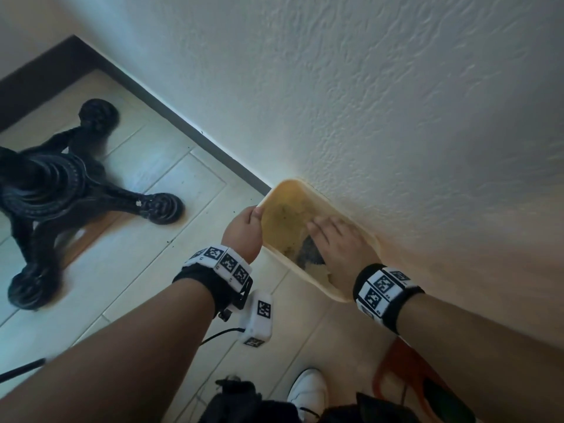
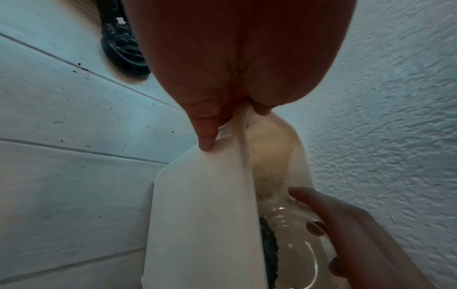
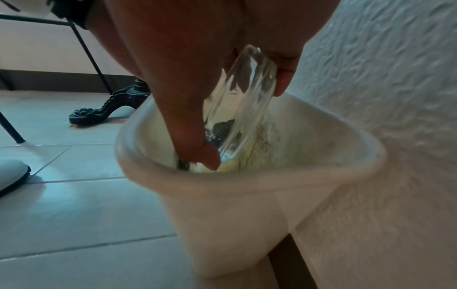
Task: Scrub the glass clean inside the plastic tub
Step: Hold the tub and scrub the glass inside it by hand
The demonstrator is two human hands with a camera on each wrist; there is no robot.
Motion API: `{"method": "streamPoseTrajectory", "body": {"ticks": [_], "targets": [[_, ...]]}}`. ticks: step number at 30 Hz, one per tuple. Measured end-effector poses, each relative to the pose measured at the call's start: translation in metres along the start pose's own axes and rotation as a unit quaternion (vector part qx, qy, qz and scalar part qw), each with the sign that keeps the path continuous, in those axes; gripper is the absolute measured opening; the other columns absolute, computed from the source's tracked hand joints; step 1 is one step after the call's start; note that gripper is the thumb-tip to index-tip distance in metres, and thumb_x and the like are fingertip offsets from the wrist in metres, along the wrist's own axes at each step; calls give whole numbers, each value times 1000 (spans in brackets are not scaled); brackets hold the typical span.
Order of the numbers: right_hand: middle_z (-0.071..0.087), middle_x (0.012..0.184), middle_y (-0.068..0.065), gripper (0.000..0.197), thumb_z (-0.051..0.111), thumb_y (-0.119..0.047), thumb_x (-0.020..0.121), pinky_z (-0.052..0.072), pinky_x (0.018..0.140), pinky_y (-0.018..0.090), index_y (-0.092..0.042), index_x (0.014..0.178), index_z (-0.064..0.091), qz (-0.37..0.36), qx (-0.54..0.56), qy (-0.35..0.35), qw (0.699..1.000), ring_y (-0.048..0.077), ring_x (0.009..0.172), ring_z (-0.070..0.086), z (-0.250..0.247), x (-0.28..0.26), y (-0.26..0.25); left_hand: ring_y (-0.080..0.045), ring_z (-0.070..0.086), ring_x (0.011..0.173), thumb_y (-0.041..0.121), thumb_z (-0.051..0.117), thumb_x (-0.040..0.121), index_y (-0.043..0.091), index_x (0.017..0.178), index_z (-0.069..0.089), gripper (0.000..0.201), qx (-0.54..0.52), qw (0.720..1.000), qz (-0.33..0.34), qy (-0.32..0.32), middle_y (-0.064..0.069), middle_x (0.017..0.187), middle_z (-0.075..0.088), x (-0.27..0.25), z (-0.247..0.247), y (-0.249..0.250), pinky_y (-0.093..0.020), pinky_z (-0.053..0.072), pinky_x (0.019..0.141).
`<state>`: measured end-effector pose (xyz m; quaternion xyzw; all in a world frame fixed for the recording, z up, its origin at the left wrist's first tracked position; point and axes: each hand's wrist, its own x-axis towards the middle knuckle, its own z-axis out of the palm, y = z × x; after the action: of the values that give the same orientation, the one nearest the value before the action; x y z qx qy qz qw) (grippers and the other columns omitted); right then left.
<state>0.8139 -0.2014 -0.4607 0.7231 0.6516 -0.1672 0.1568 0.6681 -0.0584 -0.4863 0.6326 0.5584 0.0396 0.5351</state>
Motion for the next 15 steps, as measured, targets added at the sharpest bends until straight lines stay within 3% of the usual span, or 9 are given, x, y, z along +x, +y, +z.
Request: {"method": "streamPoseTrajectory", "body": {"ticks": [4, 6, 11, 15], "targets": [[42, 144, 15, 107, 82, -9, 52, 43, 99, 48, -8, 145, 28, -18, 4, -13, 1000, 38, 127, 41, 4, 1, -1, -26, 64, 90, 38, 32, 101, 17, 114, 64, 41, -12, 1000, 0, -2, -5, 94, 69, 1, 1, 0, -43, 54, 83], [43, 142, 14, 111, 85, -11, 48, 43, 100, 47, -8, 143, 27, -8, 12, -6, 1000, 36, 125, 41, 4, 2, -3, -27, 65, 87, 40, 31, 101, 18, 112, 64, 41, -11, 1000, 1, -4, -5, 92, 69, 2, 1, 0, -47, 55, 82], [44, 138, 21, 110, 83, -6, 43, 45, 97, 50, -7, 140, 31, 6, 25, 12, 1000, 39, 120, 45, -1, 10, 1, -27, 66, 85, 39, 31, 101, 17, 109, 65, 41, -11, 1000, 3, -6, -5, 90, 69, 2, 0, 1, -44, 55, 79], [46, 139, 21, 102, 76, 0, 53, 45, 96, 51, -8, 145, 32, -68, 10, 11, 998, 41, 123, 44, -2, 6, 4, -28, 65, 84, 37, 32, 101, 16, 108, 65, 40, -27, 1000, 4, 1, -5, 87, 68, 2, 3, -1, -42, 55, 78]]}}
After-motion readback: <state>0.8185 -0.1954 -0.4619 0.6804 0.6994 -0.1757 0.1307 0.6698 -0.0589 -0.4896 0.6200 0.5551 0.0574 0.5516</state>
